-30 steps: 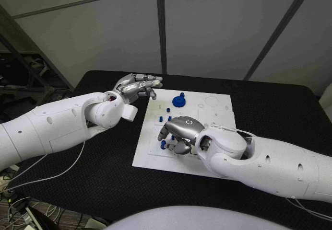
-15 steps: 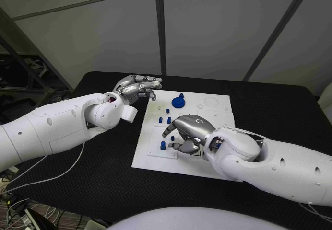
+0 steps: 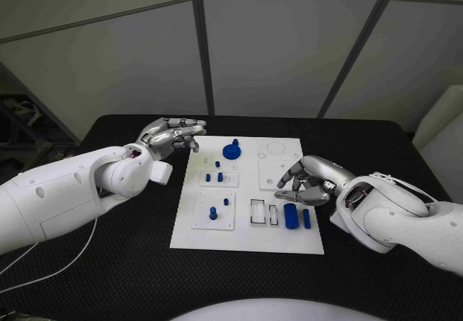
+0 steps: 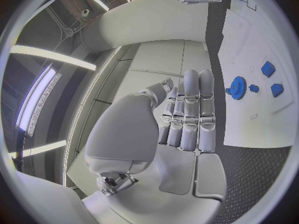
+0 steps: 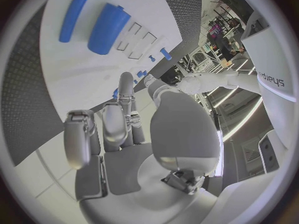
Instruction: Assemble the parts on the task board
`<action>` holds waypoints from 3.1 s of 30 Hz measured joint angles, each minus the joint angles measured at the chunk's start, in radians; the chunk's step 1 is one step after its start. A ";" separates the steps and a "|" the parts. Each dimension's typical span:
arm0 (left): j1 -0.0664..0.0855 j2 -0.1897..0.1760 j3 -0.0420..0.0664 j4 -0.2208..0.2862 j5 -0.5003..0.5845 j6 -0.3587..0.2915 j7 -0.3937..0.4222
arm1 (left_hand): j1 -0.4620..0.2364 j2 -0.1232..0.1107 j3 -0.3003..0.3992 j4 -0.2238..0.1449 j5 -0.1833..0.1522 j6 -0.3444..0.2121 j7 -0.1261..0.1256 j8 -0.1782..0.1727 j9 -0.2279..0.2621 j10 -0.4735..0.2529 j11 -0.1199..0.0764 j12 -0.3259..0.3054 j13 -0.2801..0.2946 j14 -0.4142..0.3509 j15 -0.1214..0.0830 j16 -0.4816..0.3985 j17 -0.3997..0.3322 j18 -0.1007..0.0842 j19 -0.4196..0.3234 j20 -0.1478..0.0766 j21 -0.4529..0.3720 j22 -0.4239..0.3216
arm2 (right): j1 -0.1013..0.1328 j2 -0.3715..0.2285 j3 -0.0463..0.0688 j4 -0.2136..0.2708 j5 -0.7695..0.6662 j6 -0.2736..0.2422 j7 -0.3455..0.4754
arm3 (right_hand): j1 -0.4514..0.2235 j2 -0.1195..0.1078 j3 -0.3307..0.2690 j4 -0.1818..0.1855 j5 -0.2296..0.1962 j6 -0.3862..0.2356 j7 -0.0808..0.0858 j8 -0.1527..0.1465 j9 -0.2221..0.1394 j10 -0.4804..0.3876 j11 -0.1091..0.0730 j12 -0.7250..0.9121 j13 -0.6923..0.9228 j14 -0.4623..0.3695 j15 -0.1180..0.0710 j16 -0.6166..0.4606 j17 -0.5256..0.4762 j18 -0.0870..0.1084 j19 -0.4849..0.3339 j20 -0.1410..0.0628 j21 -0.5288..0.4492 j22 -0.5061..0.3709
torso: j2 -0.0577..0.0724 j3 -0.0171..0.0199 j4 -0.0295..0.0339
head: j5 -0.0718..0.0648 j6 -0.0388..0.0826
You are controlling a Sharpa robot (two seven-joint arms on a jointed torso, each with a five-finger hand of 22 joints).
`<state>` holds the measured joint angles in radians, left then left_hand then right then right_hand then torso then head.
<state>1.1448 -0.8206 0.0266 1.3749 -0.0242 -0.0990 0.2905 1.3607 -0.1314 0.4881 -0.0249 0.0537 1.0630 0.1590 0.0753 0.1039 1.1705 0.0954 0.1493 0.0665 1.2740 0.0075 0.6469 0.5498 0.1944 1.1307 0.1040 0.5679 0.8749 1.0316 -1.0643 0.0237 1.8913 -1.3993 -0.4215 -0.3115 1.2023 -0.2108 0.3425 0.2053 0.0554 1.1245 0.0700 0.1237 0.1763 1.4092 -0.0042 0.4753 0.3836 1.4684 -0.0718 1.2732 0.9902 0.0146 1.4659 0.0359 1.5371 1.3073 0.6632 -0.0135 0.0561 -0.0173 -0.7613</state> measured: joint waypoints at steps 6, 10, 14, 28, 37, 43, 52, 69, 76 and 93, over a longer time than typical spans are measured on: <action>-0.001 -0.002 -0.005 0.000 0.000 0.001 0.000 | 0.000 0.000 0.000 0.000 0.000 0.000 0.000 0.000 0.000 0.000 0.000 0.000 0.000 0.000 0.000 0.000 0.000 0.000 0.000 0.000 0.000 0.000 | -0.002 -0.064 0.001 0.023 0.029 0.000 -0.085 | 0.004 0.010 -0.123 0.076 0.000 -0.016 -0.006 0.024 0.140 -0.038 -0.015 0.478 0.517 -0.002 -0.009 0.060 0.087 0.000 0.001 -0.011 0.031 0.000 | -0.006 0.0001 -0.0119 | -0.036 0.005; -0.002 -0.002 -0.006 0.000 0.000 0.003 0.000 | 0.000 0.000 0.000 0.000 0.000 0.000 0.000 0.000 0.000 0.000 0.000 0.000 0.000 0.000 0.000 0.000 0.000 0.000 0.000 0.000 0.000 -0.001 | -0.021 -0.085 0.002 0.048 0.013 0.006 -0.148 | -0.004 0.018 -0.200 0.084 0.041 -0.038 -0.006 0.024 0.201 -0.041 -0.012 0.593 0.650 -0.002 -0.009 0.089 0.136 0.000 0.001 -0.011 0.031 0.000 | -0.007 0.0002 -0.0143 | -0.055 0.003; -0.005 0.000 -0.006 0.000 0.000 0.004 0.000 | 0.000 0.000 0.000 0.000 0.000 0.000 0.000 0.000 0.000 0.000 0.000 0.000 0.000 0.000 0.000 0.000 -0.001 0.000 0.000 0.000 0.000 -0.001 | -0.045 -0.089 0.000 0.063 -0.014 0.020 -0.210 | -0.010 0.024 -0.255 0.087 0.051 -0.048 -0.007 0.024 0.251 -0.041 -0.012 0.659 0.731 -0.002 -0.009 0.104 0.171 0.000 0.001 -0.011 0.031 0.000 | -0.008 0.0000 -0.0150 | -0.065 0.003; -0.013 -0.003 -0.007 0.000 0.000 0.008 0.002 | 0.000 0.000 0.000 0.000 0.000 0.000 0.000 0.000 -0.001 0.000 0.000 0.000 0.000 0.000 0.000 0.000 -0.001 0.000 0.000 0.000 0.000 -0.001 | -0.088 -0.049 0.000 0.068 -0.097 0.056 -0.325 | -0.014 0.029 -0.278 0.087 0.055 -0.055 -0.007 0.024 0.306 -0.035 -0.010 0.683 0.772 -0.002 -0.009 0.115 0.189 0.000 0.001 -0.011 0.031 0.000 | -0.007 -0.0009 -0.0149 | -0.069 -0.003; -0.013 -0.006 -0.007 0.000 0.000 0.009 0.002 | 0.000 0.000 0.000 0.000 0.000 0.000 0.000 0.000 -0.001 0.000 0.000 0.000 0.000 0.000 0.000 0.000 -0.001 0.000 0.000 0.000 0.000 -0.001 | -0.099 -0.019 0.001 0.050 -0.125 0.061 -0.344 | -0.018 0.032 -0.280 0.087 0.055 -0.055 -0.007 0.024 0.317 -0.035 -0.010 0.690 0.779 -0.002 -0.009 0.115 0.192 0.000 0.001 -0.011 0.031 0.000 | -0.007 -0.0014 -0.0143 | -0.067 -0.009; -0.013 -0.006 -0.007 0.001 0.000 0.010 0.002 | 0.000 0.000 0.000 0.000 0.000 0.000 0.000 0.000 -0.001 0.000 0.000 0.000 0.000 0.000 0.000 0.000 -0.001 0.000 0.000 0.000 0.000 -0.001 | -0.112 0.011 0.000 0.035 -0.132 0.061 -0.347 | -0.007 0.043 -0.280 0.087 0.061 -0.055 -0.007 0.027 0.334 -0.035 -0.010 0.704 0.794 -0.002 -0.009 0.119 0.198 0.000 0.001 -0.011 0.031 0.000 | -0.007 -0.0015 -0.0147 | -0.066 -0.012; -0.013 -0.007 -0.007 0.004 0.000 0.015 0.002 | 0.000 0.000 -0.001 -0.001 0.000 0.000 0.000 0.000 -0.001 0.000 0.000 0.000 0.000 0.000 0.000 0.000 0.000 0.000 0.000 0.000 -0.001 -0.002 | -0.120 0.045 0.005 0.015 -0.141 0.063 -0.355 | 0.010 0.061 -0.279 0.086 0.188 -0.058 -0.010 0.033 0.390 -0.032 -0.014 0.710 0.816 -0.002 -0.009 0.123 0.208 0.000 0.001 -0.011 0.031 0.000 | -0.006 -0.0028 -0.0145 | -0.072 -0.016; -0.013 -0.010 -0.007 0.006 0.000 0.016 0.004 | 0.000 0.000 -0.003 -0.003 0.000 0.000 0.000 0.000 -0.002 0.000 0.000 0.000 0.000 0.000 0.000 0.000 0.000 0.000 0.000 0.000 -0.004 -0.003 | -0.127 0.034 0.001 0.040 -0.132 -0.049 -0.344 | 0.066 0.076 -0.247 0.079 0.311 -0.038 -0.018 0.040 0.419 -0.001 -0.037 0.751 0.861 -0.004 -0.029 0.132 0.219 0.000 0.001 -0.018 0.031 0.000 | -0.009 -0.0012 -0.0137 | -0.056 -0.018; -0.013 -0.009 -0.007 0.006 0.000 0.017 0.004 | 0.000 0.000 -0.003 -0.003 0.000 0.000 0.000 0.000 -0.001 0.000 0.000 0.000 0.000 0.000 0.000 0.000 0.000 0.000 0.000 0.000 -0.004 -0.003 | -0.127 0.034 0.001 0.068 -0.107 -0.110 -0.309 | 0.065 0.076 -0.244 0.082 0.311 -0.038 -0.018 0.040 0.419 -0.001 -0.037 0.751 0.862 -0.004 -0.029 0.131 0.221 0.000 -0.002 -0.022 0.031 0.000 | -0.008 -0.0022 -0.0137 | -0.054 -0.017; -0.013 -0.010 -0.007 0.010 0.000 0.019 0.004 | 0.000 0.000 -0.003 -0.003 0.000 0.000 0.000 0.000 -0.001 0.000 0.000 0.000 0.000 0.000 0.000 0.000 0.000 0.000 0.000 0.000 -0.004 -0.002 | -0.127 0.124 0.002 0.032 -0.050 -0.088 -0.299 | -0.049 0.114 -0.264 0.090 0.316 -0.028 -0.009 0.066 0.419 0.008 -0.046 0.747 0.871 -0.002 -0.034 0.131 0.221 0.000 0.001 -0.026 0.031 0.000 | -0.006 -0.0027 -0.0126 | -0.044 -0.019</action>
<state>1.1317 -0.8305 0.0198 1.3851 -0.0241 -0.0797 0.2946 1.3607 -0.1314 0.4854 -0.0276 0.0537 1.0630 0.1590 0.0752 0.1026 1.1706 0.0954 0.1493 0.0665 1.2740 0.0075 0.6469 0.5495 0.1944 1.1307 0.1040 0.5640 0.8724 0.9051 -0.9408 0.0255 1.9231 -1.4490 -0.5093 -0.6107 1.1535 -0.0972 0.0785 0.2955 0.3710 1.0967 0.0609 0.1901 0.5957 1.4171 -0.0500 1.2225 1.2544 1.4661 -0.1062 1.4046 1.2116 0.0150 1.4667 0.0098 1.5680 1.3073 0.6569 -0.0162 0.0435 -0.0616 -0.7798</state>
